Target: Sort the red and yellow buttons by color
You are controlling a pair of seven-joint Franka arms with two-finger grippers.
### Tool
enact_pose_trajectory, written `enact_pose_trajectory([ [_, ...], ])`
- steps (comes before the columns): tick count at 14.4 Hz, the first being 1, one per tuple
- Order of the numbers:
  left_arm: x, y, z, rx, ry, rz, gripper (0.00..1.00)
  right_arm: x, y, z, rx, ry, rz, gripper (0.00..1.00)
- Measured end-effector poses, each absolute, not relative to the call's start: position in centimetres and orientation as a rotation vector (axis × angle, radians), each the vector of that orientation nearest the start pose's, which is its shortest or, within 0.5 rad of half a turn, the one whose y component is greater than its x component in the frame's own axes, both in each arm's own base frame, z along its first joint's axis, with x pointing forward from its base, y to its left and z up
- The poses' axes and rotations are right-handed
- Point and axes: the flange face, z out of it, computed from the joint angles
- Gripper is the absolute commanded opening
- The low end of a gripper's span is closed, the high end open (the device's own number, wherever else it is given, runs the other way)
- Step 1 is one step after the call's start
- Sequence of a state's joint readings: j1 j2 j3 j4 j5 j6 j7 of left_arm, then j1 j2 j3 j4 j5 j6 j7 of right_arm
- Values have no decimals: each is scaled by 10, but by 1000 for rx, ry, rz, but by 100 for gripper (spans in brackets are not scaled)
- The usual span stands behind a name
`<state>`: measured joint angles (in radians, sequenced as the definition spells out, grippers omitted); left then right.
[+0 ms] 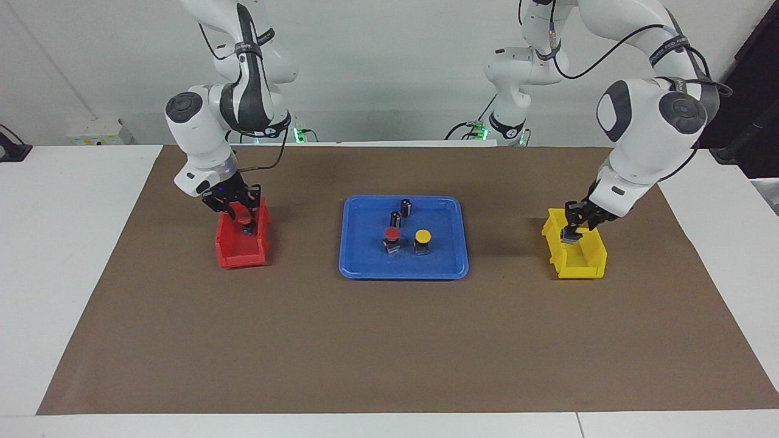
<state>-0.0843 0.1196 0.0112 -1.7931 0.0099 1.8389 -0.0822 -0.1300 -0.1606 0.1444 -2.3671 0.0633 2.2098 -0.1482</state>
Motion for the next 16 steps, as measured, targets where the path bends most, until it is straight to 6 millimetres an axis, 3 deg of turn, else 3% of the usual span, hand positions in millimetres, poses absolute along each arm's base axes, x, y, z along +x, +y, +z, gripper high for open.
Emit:
enact_pose_trajectory([
  [2, 580, -21, 462, -3123, -64, 132, 2, 497, 30, 428, -3101, -199, -1, 59],
  [3, 575, -13, 456, -3123, -84, 129, 2, 508, 53, 446, -3098, -166, -12, 59],
  [5, 564, -3, 439, -3127, -112, 82, 2, 527, 123, 473, -3082, -66, -67, 60],
  [7, 550, 4, 418, -3129, -132, 21, 4, 539, 210, 485, -3054, 46, -97, 62],
  [9, 536, 8, 396, -3129, -141, 27, 8, 549, 281, 482, -3047, 127, -114, 65],
  [11, 528, 8, 377, -3130, -142, 8, 14, 560, 326, 464, -3054, 141, -109, 67],
  [12, 525, 7, 371, -3130, -140, 10, 25, 563, 340, 452, -3060, 131, -111, 67],
  [14, 522, 6, 366, -3130, -137, 15, 60, 566, 355, 427, -3059, 114, -105, 67],
  [15, 522, 6, 367, -3131, -136, 10, 69, 565, 362, 417, -3061, 100, -96, 67],
  [16, 522, 5, 368, -3131, -135, 9, 70, 563, 368, 409, -3068, 84, -86, 67],
])
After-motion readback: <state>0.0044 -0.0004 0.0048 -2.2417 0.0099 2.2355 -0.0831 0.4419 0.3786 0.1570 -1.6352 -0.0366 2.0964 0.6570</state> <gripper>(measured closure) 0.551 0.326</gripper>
